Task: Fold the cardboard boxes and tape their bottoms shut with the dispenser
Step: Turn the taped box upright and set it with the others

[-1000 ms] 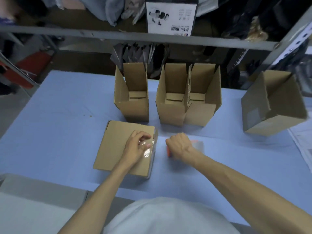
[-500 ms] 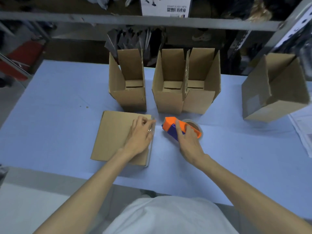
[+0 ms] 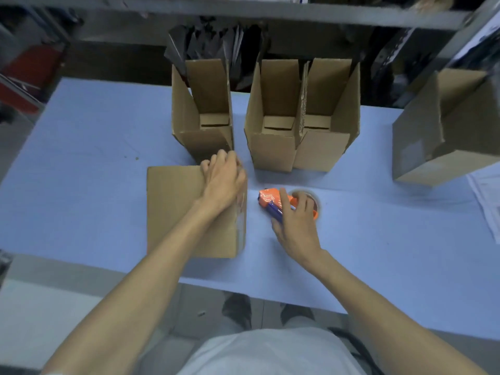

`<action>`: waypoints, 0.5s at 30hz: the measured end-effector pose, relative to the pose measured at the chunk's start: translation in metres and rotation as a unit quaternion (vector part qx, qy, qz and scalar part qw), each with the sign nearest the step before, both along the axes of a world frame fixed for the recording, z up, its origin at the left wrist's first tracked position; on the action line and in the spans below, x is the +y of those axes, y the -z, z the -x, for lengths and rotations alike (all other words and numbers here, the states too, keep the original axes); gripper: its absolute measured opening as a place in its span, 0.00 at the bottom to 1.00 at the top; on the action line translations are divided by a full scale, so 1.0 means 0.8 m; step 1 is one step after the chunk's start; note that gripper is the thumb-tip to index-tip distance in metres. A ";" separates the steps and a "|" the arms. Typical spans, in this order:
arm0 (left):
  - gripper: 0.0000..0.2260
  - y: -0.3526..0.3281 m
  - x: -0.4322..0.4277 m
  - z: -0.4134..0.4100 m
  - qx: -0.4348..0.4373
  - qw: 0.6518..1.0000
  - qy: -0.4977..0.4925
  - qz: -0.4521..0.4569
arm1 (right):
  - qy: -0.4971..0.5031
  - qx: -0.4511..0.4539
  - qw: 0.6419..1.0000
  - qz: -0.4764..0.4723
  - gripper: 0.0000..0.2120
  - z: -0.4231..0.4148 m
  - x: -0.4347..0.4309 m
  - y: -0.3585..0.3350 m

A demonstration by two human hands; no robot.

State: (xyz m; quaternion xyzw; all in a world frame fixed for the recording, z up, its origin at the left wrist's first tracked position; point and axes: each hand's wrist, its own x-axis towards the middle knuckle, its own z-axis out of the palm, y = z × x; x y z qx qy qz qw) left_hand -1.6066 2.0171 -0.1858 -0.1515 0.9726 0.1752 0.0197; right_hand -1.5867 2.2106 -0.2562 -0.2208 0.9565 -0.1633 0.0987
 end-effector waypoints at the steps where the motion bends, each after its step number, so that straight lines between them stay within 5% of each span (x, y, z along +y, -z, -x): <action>1: 0.08 -0.018 -0.003 -0.012 0.069 0.996 -0.045 -0.042 | 0.017 -0.037 0.996 0.076 0.27 -0.007 -0.001 -0.013; 4: 0.06 -0.069 -0.011 -0.056 0.233 0.938 -0.196 -0.165 | 0.056 -0.252 0.916 0.308 0.22 -0.019 -0.018 -0.057; 7: 0.03 -0.088 -0.012 -0.100 0.251 0.886 -0.282 -0.268 | 0.098 -0.337 0.838 0.418 0.28 -0.013 -0.040 -0.095; 12: 0.02 -0.069 -0.025 -0.149 0.165 0.833 -0.374 -0.372 | 0.103 -0.209 0.895 0.379 0.32 -0.006 -0.063 -0.139; 15: 0.21 -0.063 -0.025 -0.163 0.116 0.822 -0.397 -0.391 | 0.092 -0.133 0.949 0.271 0.41 -0.019 -0.080 -0.150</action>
